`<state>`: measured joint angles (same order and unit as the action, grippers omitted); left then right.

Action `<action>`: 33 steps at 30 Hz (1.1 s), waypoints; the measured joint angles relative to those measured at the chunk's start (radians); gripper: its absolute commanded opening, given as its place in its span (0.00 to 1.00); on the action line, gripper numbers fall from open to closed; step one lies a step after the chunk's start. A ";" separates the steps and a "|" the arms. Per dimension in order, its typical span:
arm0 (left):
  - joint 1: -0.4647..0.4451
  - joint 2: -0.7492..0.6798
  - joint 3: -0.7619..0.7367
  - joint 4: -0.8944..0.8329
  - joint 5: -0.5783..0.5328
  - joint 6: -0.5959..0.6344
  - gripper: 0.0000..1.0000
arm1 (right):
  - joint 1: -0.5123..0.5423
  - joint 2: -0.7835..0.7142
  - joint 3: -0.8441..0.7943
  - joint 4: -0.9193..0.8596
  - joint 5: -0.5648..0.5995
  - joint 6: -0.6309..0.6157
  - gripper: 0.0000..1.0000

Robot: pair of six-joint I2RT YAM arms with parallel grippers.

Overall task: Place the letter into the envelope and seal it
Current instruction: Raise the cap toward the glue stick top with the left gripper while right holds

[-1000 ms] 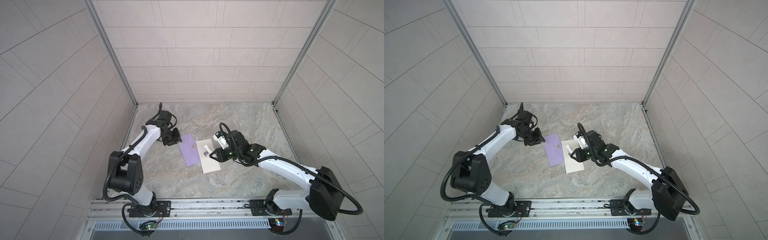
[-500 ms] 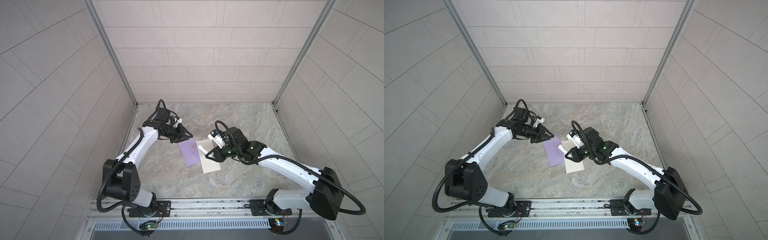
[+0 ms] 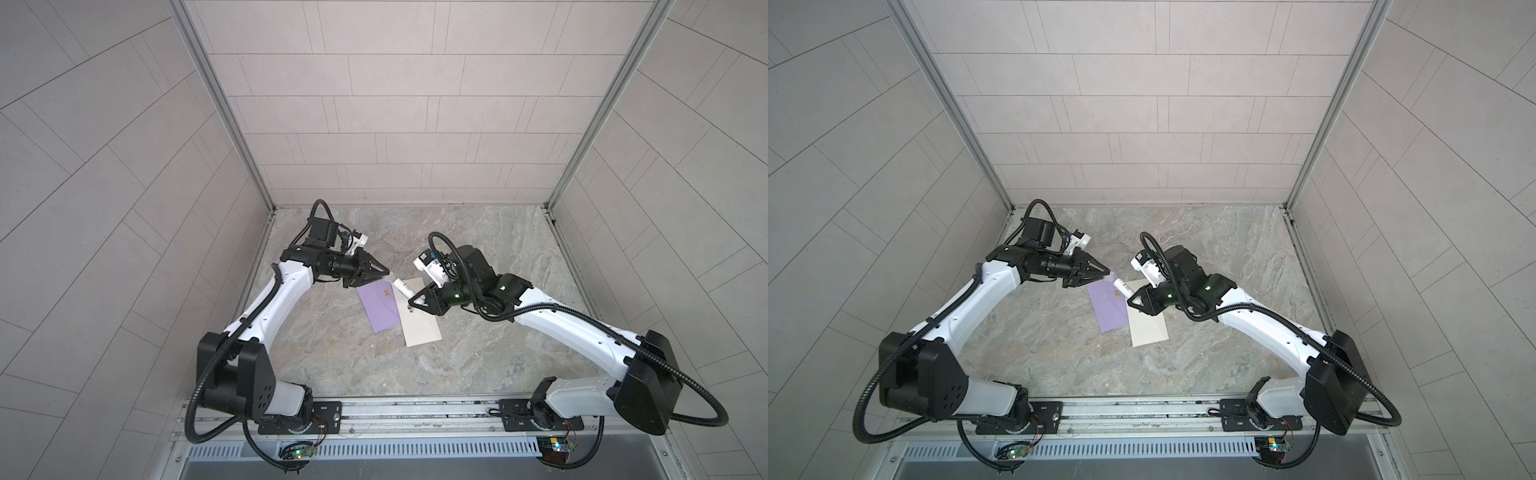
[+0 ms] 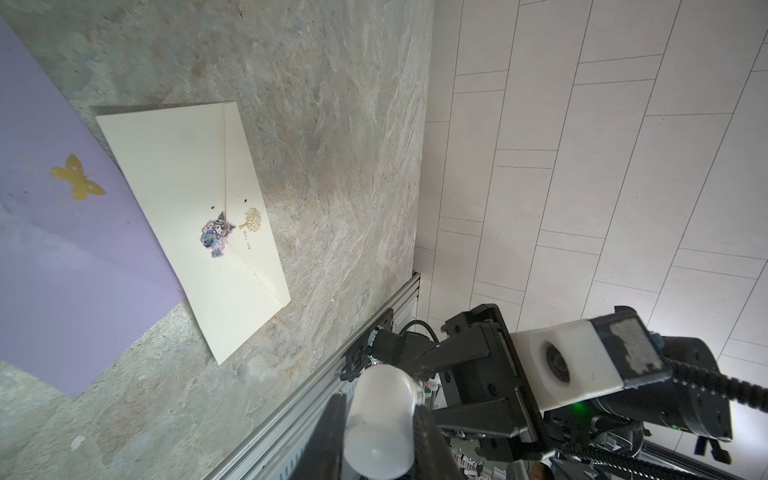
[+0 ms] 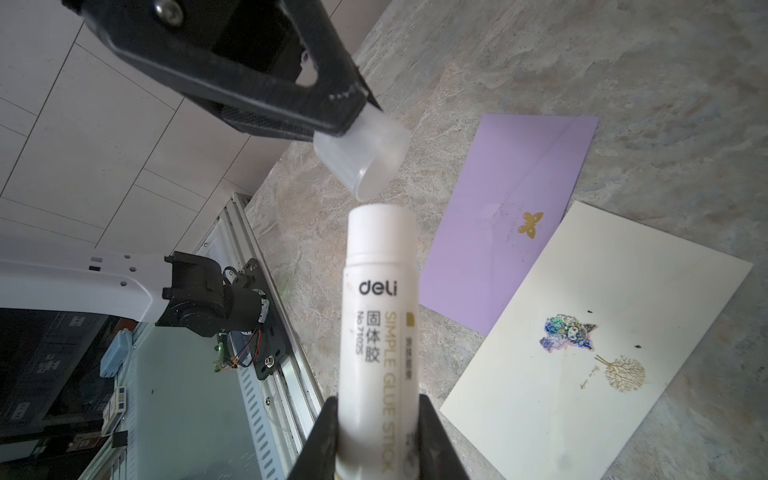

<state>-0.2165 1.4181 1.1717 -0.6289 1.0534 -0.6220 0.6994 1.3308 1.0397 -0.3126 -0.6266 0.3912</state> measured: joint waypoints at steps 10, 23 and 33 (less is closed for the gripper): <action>-0.011 -0.001 -0.005 0.022 0.005 -0.014 0.22 | -0.012 0.001 0.000 -0.008 0.032 -0.004 0.00; -0.038 -0.001 -0.005 0.033 0.002 -0.017 0.20 | -0.015 0.014 0.003 -0.007 0.018 -0.015 0.00; -0.044 -0.001 -0.005 0.034 0.001 -0.016 0.20 | -0.016 0.014 0.003 -0.014 0.032 -0.026 0.00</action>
<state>-0.2604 1.4174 1.1664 -0.5953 1.0546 -0.6384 0.6834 1.3445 1.0431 -0.3267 -0.5949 0.3649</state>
